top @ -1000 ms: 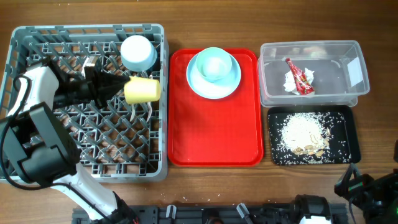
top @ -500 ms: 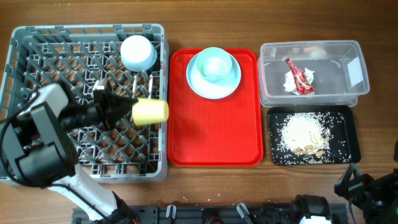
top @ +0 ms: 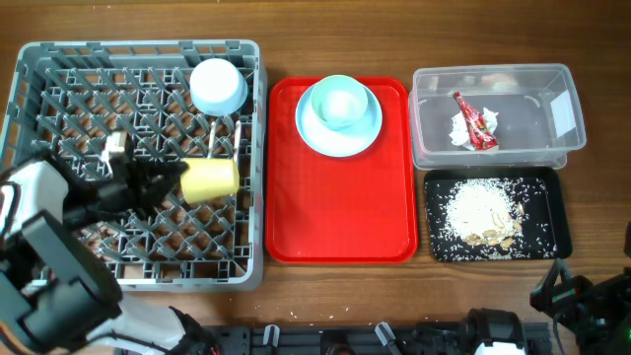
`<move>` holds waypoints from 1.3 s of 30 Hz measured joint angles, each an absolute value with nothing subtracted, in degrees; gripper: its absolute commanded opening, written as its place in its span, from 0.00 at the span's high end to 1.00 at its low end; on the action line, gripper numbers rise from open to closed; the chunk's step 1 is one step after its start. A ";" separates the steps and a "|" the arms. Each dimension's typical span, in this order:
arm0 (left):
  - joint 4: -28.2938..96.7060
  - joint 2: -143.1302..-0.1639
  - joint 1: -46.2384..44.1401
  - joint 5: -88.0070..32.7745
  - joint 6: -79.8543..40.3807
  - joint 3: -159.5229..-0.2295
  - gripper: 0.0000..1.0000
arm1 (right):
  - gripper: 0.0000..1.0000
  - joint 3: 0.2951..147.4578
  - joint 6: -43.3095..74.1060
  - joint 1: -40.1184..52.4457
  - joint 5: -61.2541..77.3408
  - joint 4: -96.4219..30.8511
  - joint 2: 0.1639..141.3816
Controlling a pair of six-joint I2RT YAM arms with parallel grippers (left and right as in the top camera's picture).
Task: Sort waste into correct bins and load items into the dishwasher rack
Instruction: 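Lower the yellow cup into the rack's front section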
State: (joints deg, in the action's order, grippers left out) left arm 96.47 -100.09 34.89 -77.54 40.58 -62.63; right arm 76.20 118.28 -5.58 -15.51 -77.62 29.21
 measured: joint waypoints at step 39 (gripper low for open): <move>70.54 -89.56 37.12 -60.60 11.88 -49.95 0.66 | 0.00 76.20 118.28 -5.58 -15.51 -77.62 29.19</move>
